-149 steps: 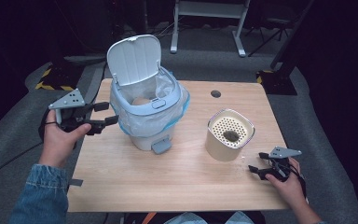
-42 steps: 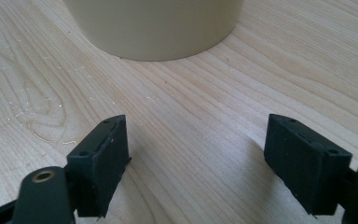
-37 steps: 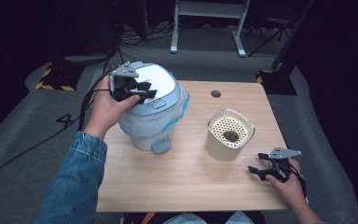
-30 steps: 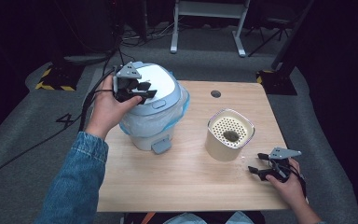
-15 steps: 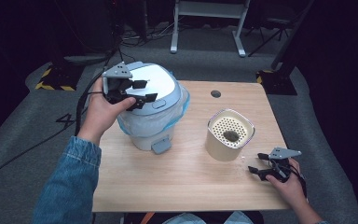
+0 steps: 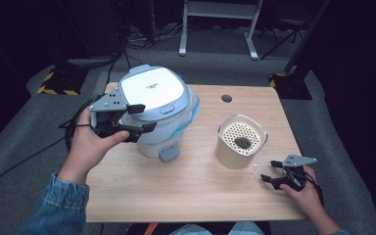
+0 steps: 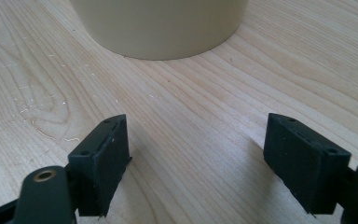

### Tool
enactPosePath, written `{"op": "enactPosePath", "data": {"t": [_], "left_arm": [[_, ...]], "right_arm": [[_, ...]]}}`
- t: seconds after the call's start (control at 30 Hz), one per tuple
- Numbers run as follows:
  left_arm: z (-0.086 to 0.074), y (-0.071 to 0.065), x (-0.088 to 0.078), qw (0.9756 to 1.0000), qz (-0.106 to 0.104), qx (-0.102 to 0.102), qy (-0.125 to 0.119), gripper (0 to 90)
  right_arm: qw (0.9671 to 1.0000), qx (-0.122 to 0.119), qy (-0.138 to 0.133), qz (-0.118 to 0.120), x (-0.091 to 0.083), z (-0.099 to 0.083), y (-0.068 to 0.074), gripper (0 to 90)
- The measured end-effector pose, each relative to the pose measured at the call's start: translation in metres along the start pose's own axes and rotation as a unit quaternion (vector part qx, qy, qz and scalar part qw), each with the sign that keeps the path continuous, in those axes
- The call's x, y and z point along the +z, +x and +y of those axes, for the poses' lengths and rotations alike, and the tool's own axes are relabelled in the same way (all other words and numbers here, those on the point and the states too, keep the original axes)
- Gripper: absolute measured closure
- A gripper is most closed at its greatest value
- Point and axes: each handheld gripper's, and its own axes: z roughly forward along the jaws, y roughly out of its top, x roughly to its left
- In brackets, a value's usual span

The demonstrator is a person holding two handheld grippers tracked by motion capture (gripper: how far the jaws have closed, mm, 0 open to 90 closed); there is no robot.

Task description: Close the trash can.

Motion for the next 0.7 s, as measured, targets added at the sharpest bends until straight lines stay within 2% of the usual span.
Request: {"op": "enactPosePath", "data": {"t": [0.3, 0.5, 0.7], "left_arm": [[-0.033, -0.020, -0.012, 0.9998, 0.013, -0.004, 0.013, 33.7], [-0.049, -0.024, -0.011, 0.9997, 0.016, -0.002, 0.020, 33.4], [-0.071, -0.030, -0.007, 0.9995, 0.020, -0.001, 0.026, 33.2]], "right_arm": [[1.0000, 0.000, 0.000, 0.000, 0.000, 0.000, 0.000, 22.6], [1.0000, 0.000, 0.000, 0.000, 0.000, 0.000, 0.000, 22.6], [1.0000, 0.000, 0.000, 0.000, 0.000, 0.000, 0.000, 22.6]]}}
